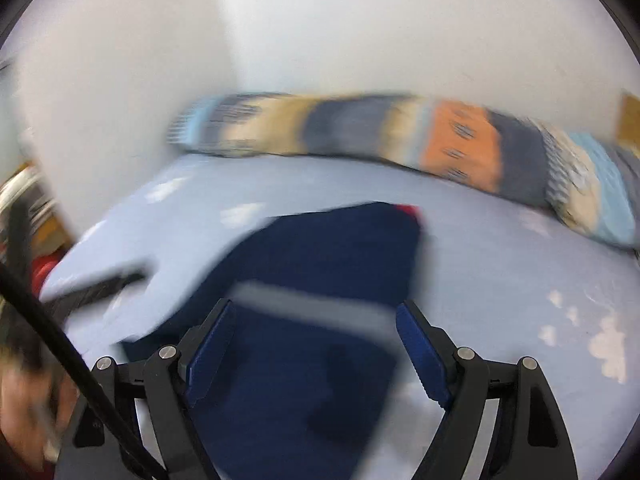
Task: Fold large clothes
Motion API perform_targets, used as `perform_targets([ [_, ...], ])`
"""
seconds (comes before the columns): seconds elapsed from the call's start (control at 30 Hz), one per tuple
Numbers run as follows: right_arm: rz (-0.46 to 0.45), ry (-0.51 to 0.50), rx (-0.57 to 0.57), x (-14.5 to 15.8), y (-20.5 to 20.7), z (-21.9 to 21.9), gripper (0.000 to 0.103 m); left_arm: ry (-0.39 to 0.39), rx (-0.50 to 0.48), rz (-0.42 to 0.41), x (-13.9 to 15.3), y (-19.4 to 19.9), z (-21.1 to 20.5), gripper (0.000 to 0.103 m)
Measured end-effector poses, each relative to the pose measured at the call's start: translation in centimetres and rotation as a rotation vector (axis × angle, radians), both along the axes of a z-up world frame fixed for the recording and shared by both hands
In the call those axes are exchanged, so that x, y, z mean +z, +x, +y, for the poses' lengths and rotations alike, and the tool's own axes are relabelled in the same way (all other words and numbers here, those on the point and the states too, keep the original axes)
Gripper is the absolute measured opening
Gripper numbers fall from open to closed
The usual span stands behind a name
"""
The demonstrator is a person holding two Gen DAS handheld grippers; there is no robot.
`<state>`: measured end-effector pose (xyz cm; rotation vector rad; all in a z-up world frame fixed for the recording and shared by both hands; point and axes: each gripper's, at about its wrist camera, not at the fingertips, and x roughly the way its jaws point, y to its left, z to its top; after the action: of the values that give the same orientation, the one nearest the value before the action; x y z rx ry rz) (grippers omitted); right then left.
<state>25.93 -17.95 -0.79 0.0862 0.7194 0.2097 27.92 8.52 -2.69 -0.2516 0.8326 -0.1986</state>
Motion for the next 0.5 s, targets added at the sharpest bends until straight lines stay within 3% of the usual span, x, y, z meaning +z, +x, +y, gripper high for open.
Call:
perform_targets([
  [0.1,0.068,0.017,-0.072,-1.2,4.8,-2.5,0.07,-0.013,-0.055,0.063,-2.2,-0.8,-3.3,0.063],
  [0.17,0.111,0.039,-0.071,-2.4,8.1,-3.1,0.065,0.067,-0.057,0.095,-3.8,-1.1,-4.9,0.063],
  [0.2,0.116,0.058,-0.078,-3.0,9.8,-3.0,0.054,0.1,-0.059,0.108,-4.4,-1.1,-5.3,0.063],
  [0.3,0.147,0.018,-0.081,-4.4,13.3,-1.9,0.046,0.171,-0.07,0.173,-6.3,-0.5,-5.7,0.063],
  [0.4,0.272,-0.157,-0.075,-8.4,15.6,0.0,0.049,0.199,-0.095,0.184,-6.7,-0.1,-6.0,0.063],
  [0.47,0.307,-0.207,-0.076,-10.6,16.0,-0.1,0.059,0.234,-0.105,0.18,-6.8,-0.1,-6.6,0.063],
  [0.5,0.322,-0.179,-0.107,-10.5,16.2,-1.0,0.076,0.241,-0.103,0.182,-6.8,-0.1,-6.8,0.063],
])
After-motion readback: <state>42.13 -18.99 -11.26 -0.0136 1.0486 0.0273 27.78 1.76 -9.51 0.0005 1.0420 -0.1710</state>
